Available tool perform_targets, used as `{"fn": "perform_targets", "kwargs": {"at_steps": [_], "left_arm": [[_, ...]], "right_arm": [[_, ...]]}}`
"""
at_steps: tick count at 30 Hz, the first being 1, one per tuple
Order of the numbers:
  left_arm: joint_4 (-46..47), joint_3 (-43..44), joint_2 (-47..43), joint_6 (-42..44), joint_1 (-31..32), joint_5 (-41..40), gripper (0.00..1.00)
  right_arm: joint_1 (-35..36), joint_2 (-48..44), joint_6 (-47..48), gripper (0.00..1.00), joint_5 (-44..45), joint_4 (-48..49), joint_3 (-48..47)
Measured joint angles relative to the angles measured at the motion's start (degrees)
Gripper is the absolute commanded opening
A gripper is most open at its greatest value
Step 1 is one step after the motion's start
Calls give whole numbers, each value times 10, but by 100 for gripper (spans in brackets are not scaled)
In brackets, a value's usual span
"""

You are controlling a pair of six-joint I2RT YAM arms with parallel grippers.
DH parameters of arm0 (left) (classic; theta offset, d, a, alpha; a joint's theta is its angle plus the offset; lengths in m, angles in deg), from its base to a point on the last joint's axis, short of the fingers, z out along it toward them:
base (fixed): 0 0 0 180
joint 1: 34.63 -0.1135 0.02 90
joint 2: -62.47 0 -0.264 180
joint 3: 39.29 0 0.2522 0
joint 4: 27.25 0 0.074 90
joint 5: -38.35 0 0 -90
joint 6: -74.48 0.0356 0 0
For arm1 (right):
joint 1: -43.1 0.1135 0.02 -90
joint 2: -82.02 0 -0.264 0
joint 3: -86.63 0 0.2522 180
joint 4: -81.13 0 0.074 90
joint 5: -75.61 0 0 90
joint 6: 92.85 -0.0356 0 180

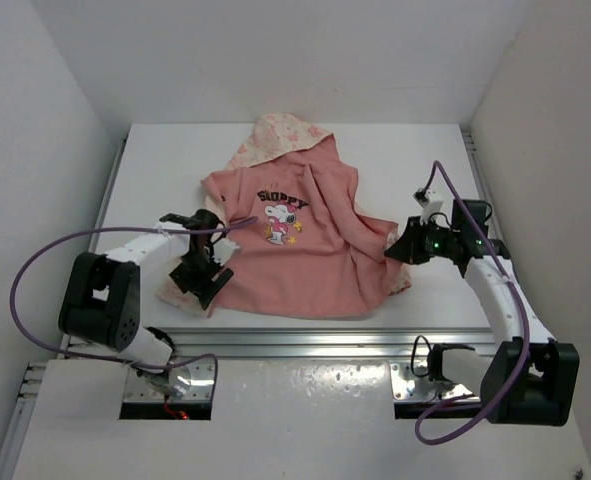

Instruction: Zip up the jacket

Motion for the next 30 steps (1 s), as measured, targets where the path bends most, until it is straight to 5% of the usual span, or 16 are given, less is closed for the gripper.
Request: {"fn": "perform_targets", "kwargs": {"at_steps": [10, 19, 23, 30], "left_arm": [[38, -15, 43, -4, 16, -11, 75], [58, -27, 82, -5, 17, -44, 63], [55, -30, 83, -4, 16, -45, 32], [50, -24, 59, 23, -56, 5, 0]], "right_arm": [[0, 26, 4, 0, 11, -5, -24], [0, 55, 8, 0, 23, -8, -50], [0, 67, 8, 0, 25, -7, -54], [4, 69, 14, 0, 26, -7, -54]]}}
